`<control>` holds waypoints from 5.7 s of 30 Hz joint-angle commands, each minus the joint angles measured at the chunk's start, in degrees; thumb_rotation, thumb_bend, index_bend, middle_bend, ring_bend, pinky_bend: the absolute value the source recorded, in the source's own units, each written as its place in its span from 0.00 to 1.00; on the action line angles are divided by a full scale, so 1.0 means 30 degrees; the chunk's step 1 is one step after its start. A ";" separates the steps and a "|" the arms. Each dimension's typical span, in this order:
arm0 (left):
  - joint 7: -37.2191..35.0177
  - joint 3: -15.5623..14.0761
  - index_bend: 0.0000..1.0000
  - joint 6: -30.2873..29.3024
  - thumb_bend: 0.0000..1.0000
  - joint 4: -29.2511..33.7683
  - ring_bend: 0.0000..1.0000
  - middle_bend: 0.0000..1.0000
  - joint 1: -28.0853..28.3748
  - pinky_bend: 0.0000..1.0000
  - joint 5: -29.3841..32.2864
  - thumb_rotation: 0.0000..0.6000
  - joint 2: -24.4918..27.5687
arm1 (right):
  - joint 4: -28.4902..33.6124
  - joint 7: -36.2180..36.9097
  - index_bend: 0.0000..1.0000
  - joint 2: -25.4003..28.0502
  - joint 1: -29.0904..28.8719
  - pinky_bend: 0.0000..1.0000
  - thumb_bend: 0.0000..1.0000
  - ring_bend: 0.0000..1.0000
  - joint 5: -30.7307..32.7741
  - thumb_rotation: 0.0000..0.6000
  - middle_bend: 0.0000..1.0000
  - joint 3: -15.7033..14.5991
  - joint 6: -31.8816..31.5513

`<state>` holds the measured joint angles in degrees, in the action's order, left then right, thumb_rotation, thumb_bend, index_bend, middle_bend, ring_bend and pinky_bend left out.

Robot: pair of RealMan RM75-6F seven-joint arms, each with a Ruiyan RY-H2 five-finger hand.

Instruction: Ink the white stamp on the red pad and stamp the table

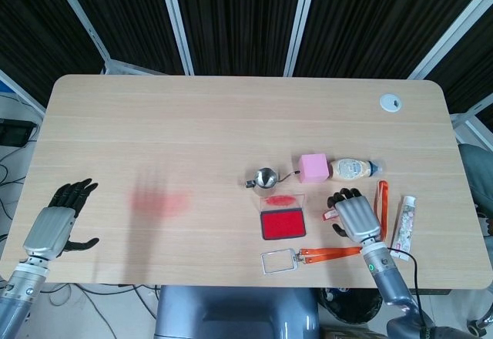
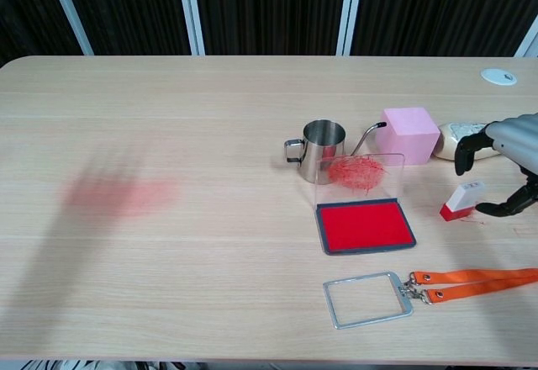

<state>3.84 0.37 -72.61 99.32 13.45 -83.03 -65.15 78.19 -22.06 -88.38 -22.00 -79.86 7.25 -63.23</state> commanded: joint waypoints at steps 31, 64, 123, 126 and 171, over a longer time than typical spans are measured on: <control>0.0132 0.0111 0.00 0.0365 0.01 0.0133 0.00 0.00 0.0156 0.00 0.0601 1.00 0.0026 | -0.3301 0.0506 0.53 -0.2146 -0.0887 0.31 0.38 0.29 0.1160 1.00 0.43 -0.0206 0.0728; 0.0189 0.0103 0.00 0.0400 0.01 0.0198 0.00 0.00 0.0183 0.00 0.0730 1.00 0.0050 | -0.3994 0.0543 0.67 -0.2596 -0.1080 0.34 0.57 0.40 0.1166 1.00 0.57 -0.0464 0.0340; -0.0342 0.0094 0.00 0.0605 0.01 0.0398 0.00 0.00 0.0275 0.00 0.0768 1.00 0.0277 | 0.4282 -0.6057 0.83 -0.2816 -0.2778 0.57 0.62 0.57 0.6186 1.00 0.70 0.0049 0.0279; -0.0327 0.0090 0.00 0.0632 0.01 0.0405 0.00 0.00 0.0290 0.00 0.0782 1.00 0.0272 | 0.4063 -0.6003 0.83 -0.3130 -0.2889 0.57 0.62 0.57 0.6459 1.00 0.71 0.0094 0.0244; -0.0433 0.0080 0.00 0.0654 0.01 0.0475 0.00 0.00 0.0331 0.00 0.0801 1.00 0.0287 | 0.2957 -0.5277 0.84 -0.4508 -0.3240 0.57 0.64 0.58 0.6760 1.00 0.72 0.0164 -0.0750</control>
<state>2.54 0.61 -70.64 100.75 14.45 -80.62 -64.29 87.00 -37.75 -101.82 -31.66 -59.71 7.72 -65.47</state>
